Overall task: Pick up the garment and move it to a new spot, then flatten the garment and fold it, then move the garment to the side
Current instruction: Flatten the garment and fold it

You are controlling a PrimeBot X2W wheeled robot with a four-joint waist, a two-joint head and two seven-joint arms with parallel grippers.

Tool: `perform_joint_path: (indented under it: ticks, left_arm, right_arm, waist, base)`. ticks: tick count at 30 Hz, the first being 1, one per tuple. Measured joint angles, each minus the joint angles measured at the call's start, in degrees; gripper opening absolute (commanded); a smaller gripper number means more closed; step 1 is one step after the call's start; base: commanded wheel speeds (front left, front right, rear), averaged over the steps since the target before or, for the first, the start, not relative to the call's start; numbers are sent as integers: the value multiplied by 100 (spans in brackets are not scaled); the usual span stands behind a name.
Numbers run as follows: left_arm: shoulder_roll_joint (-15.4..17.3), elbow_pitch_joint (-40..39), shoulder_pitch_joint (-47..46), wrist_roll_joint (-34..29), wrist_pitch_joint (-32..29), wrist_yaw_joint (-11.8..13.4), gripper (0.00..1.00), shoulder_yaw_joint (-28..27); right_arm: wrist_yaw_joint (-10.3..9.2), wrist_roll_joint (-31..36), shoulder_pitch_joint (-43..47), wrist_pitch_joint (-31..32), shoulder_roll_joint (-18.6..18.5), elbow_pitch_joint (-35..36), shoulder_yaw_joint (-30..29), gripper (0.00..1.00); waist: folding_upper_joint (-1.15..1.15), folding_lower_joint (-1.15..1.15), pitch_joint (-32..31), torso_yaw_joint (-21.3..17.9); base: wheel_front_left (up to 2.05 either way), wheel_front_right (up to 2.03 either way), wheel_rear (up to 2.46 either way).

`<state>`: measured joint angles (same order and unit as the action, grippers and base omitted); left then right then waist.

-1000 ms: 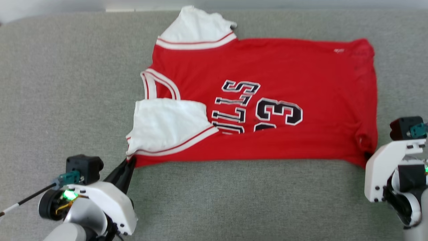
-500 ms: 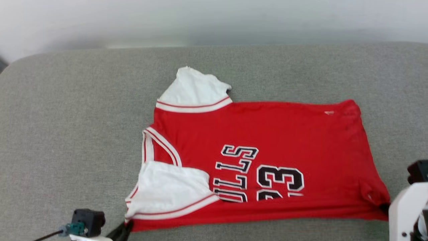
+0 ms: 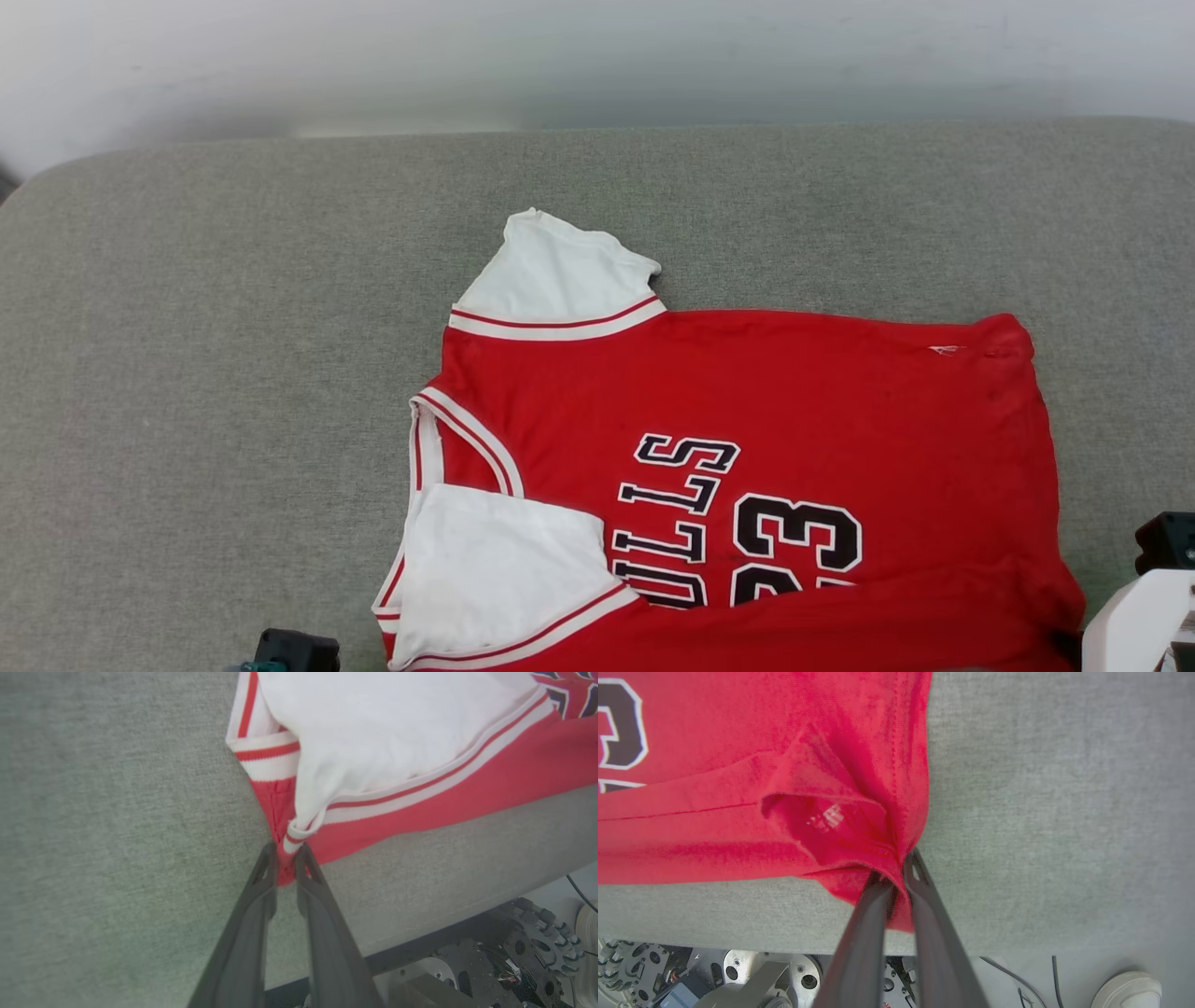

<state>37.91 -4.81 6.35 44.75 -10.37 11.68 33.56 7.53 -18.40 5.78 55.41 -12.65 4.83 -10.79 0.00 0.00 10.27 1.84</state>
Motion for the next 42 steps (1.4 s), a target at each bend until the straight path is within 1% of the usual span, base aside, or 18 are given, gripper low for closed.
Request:
perform_joint_path:
  ticks: [3,6,8,11,15,17,19,23,25,28,30,34,37,40,42]
  left_arm:
    - [-63,153,-52,-4,52,-65,100,49]
    - [-87,237,-147,-79,310,-70,100,-29]
    - [-97,254,-261,-233,602,-92,100,-101]
    - [-205,269,-370,-294,1004,-85,100,-253]
    - [-290,233,-555,-472,1700,-110,100,-443]
    - [-431,183,-695,-536,2156,-107,100,-630]
    - [-597,116,-748,-537,2381,-138,100,-764]
    - [-894,-65,-760,-705,2521,-130,100,-1212]
    - [-1199,-297,-758,-859,2527,-192,100,-1586]
    - [-1539,-454,-655,-1239,2536,-361,100,-1963]
    - [-1772,-471,-539,-1448,2537,-489,100,-2156]
    - [-2238,-464,-469,-1617,2543,-842,100,-2494]
    - [-2405,-318,-441,-1814,2543,-1122,100,-2627]
    - [-2573,-207,-458,-1922,2543,-1311,100,-2808]
    - [-2630,-143,-492,-2002,2543,-1422,100,-2907]
  right_arm:
    - [-3,77,-41,-209,-55,-118,23,100]
    - [-3,30,-163,-420,-10,-135,64,100]
    - [-3,18,-238,-580,-33,-111,90,100]
    - [-3,-138,-313,-821,-60,-8,191,100]
    - [-3,-286,-453,-1362,-166,252,272,100]
    - [-3,-403,-537,-1731,-136,388,267,100]
    - [-3,-521,-616,-2145,-21,575,249,100]
    - [-3,-498,-666,-3074,91,892,327,100]
    - [-3,-383,-665,-3601,165,990,339,100]
    - [-4,-341,-642,-4281,346,1009,370,100]
    - [-3,-181,-615,-4712,372,1015,438,100]
    - [-3,105,-526,-5443,420,940,627,100]
    - [-3,166,-510,-5796,509,788,731,100]
    - [-3,238,-513,-6027,573,653,769,100]
    - [-3,245,-519,-6110,606,564,788,100]
  waist:
    - [0,0,-12,10]
    - [0,0,-31,10]
    - [0,0,-57,19]
    - [0,0,-110,37]
    - [0,0,-215,50]
    - [0,0,-268,58]
    - [0,0,-328,71]
    - [0,0,-402,69]
    - [0,0,-408,60]
    - [0,0,-402,50]
    - [0,0,-383,42]
    - [0,0,-315,1]
    - [0,0,-263,-35]
    - [0,0,-224,-82]
    - [0,0,-204,-118]
  base:
    - [0,0,0]
    - [0,0,0]
    - [0,0,0]
    - [0,0,0]
    - [0,0,0]
    - [0,0,0]
    - [0,0,0]
    - [0,0,0]
    - [0,0,0]
    - [0,0,0]
    - [0,0,0]
    - [0,0,0]
    - [0,0,0]
    - [0,0,0]
    - [0,0,0]
